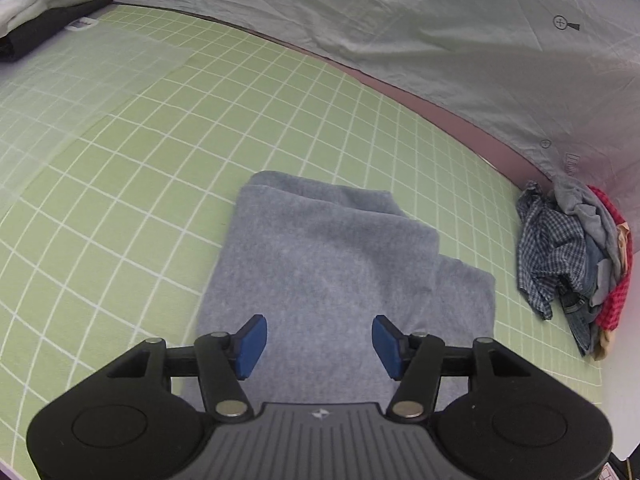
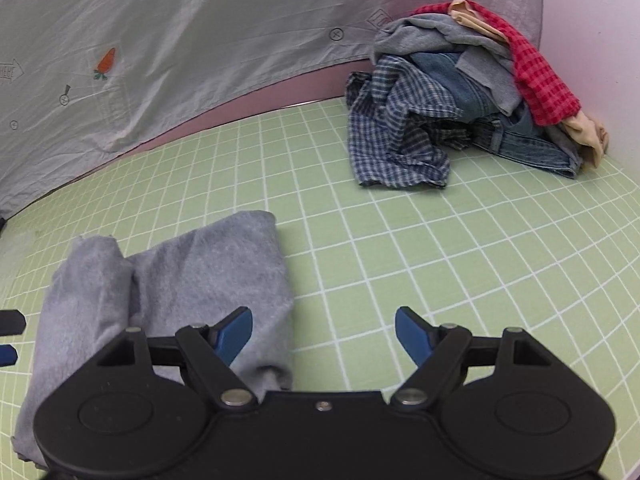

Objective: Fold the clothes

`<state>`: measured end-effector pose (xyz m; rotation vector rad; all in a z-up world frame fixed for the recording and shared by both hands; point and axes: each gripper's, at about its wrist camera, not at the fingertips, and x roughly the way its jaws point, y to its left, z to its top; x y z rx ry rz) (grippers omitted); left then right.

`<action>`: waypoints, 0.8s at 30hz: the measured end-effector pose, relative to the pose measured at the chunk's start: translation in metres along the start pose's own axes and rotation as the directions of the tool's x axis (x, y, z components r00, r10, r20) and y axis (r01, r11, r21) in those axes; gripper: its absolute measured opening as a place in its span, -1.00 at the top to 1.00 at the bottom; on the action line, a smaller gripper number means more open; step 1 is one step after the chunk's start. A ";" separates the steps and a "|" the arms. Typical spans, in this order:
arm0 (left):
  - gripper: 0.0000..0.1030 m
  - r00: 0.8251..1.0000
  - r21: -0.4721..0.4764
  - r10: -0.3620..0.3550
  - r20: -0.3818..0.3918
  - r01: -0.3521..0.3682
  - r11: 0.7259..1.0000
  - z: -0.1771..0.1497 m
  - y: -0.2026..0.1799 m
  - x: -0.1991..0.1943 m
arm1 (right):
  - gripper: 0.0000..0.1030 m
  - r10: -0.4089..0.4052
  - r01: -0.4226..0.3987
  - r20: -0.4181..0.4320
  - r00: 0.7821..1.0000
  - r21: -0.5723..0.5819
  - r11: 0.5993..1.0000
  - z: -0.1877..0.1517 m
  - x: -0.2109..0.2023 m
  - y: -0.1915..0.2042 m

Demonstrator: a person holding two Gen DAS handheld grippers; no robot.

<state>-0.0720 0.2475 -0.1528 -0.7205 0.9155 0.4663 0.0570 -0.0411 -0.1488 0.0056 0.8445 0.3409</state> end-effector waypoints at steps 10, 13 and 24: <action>-0.24 0.997 -0.040 0.076 -0.028 -0.078 0.996 0.019 0.065 -0.008 | -0.19 0.353 -0.330 -0.146 0.924 0.163 0.930 -0.005 0.033 0.063; -0.25 0.997 -0.037 0.076 -0.032 -0.077 0.996 0.028 0.079 -0.008 | 0.02 0.373 -0.340 -0.177 0.911 0.193 0.921 -0.010 0.043 0.076; -0.25 0.997 -0.011 0.042 -0.070 -0.043 0.999 0.048 0.093 0.006 | 0.55 0.394 -0.320 -0.237 0.888 0.298 0.899 -0.020 0.066 0.097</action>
